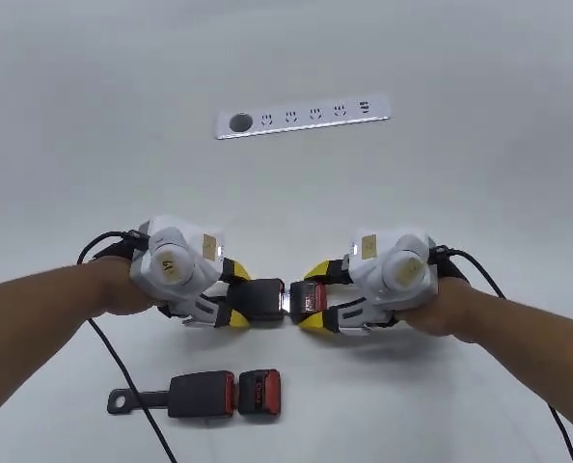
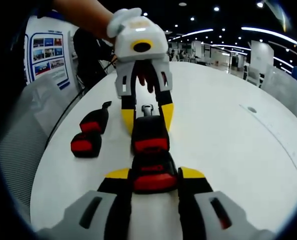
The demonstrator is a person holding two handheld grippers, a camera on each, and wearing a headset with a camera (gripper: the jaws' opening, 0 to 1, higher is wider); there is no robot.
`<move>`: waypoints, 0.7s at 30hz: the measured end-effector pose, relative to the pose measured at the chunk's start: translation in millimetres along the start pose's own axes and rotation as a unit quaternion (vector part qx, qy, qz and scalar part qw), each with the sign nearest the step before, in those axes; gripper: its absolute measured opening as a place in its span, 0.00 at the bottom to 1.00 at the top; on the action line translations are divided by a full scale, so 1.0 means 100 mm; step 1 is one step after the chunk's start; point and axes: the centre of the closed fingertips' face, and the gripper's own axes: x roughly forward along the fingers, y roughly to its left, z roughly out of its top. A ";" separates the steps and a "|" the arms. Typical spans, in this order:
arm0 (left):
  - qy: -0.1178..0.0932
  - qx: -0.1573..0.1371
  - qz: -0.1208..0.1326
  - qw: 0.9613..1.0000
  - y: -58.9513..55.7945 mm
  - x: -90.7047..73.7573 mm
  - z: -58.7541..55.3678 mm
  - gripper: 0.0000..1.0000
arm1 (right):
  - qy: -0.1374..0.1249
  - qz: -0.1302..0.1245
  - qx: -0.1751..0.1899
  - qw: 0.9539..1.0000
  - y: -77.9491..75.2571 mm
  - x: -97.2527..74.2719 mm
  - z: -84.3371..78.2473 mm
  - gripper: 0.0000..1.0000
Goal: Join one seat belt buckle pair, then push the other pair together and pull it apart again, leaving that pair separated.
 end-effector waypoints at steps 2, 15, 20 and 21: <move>0.001 0.000 0.000 1.000 0.00 0.00 0.00 0.33 | 0.002 -0.002 -0.006 1.000 0.00 0.00 0.00 0.36; 0.003 -0.003 0.001 1.000 -0.01 0.00 0.00 0.33 | 0.013 -0.012 -0.020 1.000 0.00 0.00 -0.01 0.36; 0.006 -0.003 0.001 1.000 -0.01 0.00 0.00 0.33 | 0.014 -0.011 -0.020 1.000 0.00 -0.01 -0.02 0.36; 0.006 -0.004 0.001 1.000 -0.01 0.00 0.00 0.33 | 0.014 -0.011 -0.019 1.000 0.00 -0.01 -0.02 0.36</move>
